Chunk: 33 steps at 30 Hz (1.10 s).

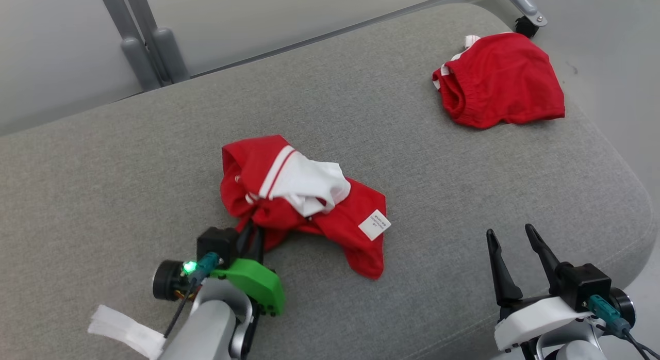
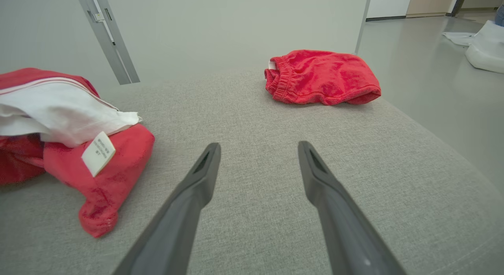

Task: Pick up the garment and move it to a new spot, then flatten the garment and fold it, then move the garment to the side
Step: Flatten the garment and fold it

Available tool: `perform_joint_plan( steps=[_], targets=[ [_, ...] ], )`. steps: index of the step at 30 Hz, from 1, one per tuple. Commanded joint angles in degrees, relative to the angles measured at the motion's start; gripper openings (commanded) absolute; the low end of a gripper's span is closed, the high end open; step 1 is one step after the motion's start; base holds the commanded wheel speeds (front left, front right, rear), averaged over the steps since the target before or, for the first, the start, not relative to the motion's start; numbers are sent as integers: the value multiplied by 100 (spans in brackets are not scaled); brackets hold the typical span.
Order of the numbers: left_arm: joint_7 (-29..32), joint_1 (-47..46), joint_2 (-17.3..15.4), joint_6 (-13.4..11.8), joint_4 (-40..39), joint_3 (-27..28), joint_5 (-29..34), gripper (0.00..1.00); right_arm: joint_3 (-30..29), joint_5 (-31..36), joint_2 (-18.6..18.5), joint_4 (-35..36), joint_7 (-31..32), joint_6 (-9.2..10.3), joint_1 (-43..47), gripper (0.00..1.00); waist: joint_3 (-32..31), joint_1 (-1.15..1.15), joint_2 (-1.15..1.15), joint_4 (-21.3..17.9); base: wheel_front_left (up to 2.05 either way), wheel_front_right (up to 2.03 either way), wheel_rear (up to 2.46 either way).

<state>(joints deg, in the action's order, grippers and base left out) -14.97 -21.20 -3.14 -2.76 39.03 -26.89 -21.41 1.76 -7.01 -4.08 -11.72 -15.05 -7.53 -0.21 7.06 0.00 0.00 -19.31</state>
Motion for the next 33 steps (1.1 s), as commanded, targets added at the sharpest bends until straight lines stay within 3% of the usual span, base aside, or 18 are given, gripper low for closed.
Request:
perform_joint_plan(
  steps=[1,8,16,20,27,33],
  targets=[
    [-24,3,-138,-43,-346,185,76,0,-14,-41,27,-15,-17,9,50,100,-105,0,0,148,0,0,0],
    [-21,199,-445,74,-2242,707,546,0,32,-62,69,-76,-17,9,175,100,-464,0,0,474,0,0,0],
    [267,355,-842,252,-3488,578,760,0,7,-83,101,-106,-17,9,305,100,-690,0,0,584,0,0,0],
    [702,575,-1007,140,-3932,531,832,0,-47,-103,109,-115,-17,9,371,100,-734,0,0,593,0,0,0],
    [1218,1021,-1143,-199,-4145,715,696,0,-6,-135,115,-112,-17,9,416,100,-633,0,0,616,0,0,0],
    [1353,550,-1120,-521,-3467,1103,612,0,83,-78,114,-127,-17,9,195,100,-296,0,0,636,0,0,0]
  ],
)
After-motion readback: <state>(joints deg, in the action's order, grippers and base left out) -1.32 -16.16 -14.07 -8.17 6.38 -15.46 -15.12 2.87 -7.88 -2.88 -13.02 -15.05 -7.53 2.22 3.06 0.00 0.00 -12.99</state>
